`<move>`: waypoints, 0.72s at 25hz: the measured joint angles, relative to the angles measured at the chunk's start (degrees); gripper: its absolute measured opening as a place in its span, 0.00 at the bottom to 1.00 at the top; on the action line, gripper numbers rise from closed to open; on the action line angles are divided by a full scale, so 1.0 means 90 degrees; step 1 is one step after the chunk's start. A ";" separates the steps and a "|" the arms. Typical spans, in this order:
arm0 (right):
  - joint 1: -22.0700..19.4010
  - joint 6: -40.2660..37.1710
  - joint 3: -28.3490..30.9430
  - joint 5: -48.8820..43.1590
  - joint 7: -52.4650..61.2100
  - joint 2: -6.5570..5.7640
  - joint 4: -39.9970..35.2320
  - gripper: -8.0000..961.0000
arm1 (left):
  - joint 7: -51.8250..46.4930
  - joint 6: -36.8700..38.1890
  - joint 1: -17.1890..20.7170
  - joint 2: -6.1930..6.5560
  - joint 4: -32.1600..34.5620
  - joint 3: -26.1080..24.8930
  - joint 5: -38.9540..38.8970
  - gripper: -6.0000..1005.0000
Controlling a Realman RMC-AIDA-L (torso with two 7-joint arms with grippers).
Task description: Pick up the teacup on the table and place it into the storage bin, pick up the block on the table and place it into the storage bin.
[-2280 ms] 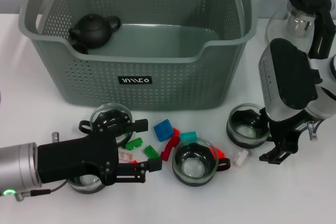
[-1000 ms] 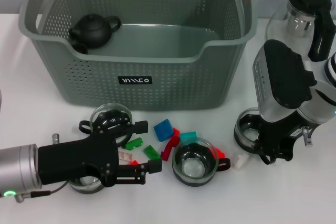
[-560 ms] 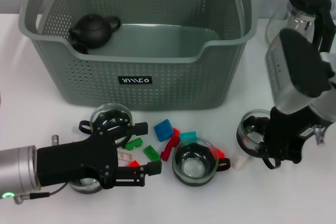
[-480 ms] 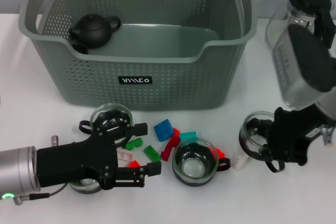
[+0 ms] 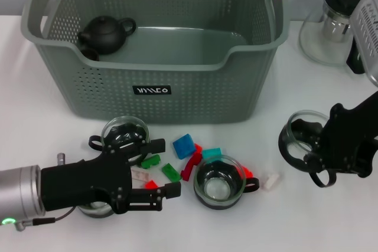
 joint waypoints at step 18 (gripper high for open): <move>0.1090 0.0956 0.0395 0.1954 -0.0012 0.0076 0.0132 0.06 | 0.0019 -0.0039 -0.0050 0.0010 0.0015 0.0000 -0.0048 0.94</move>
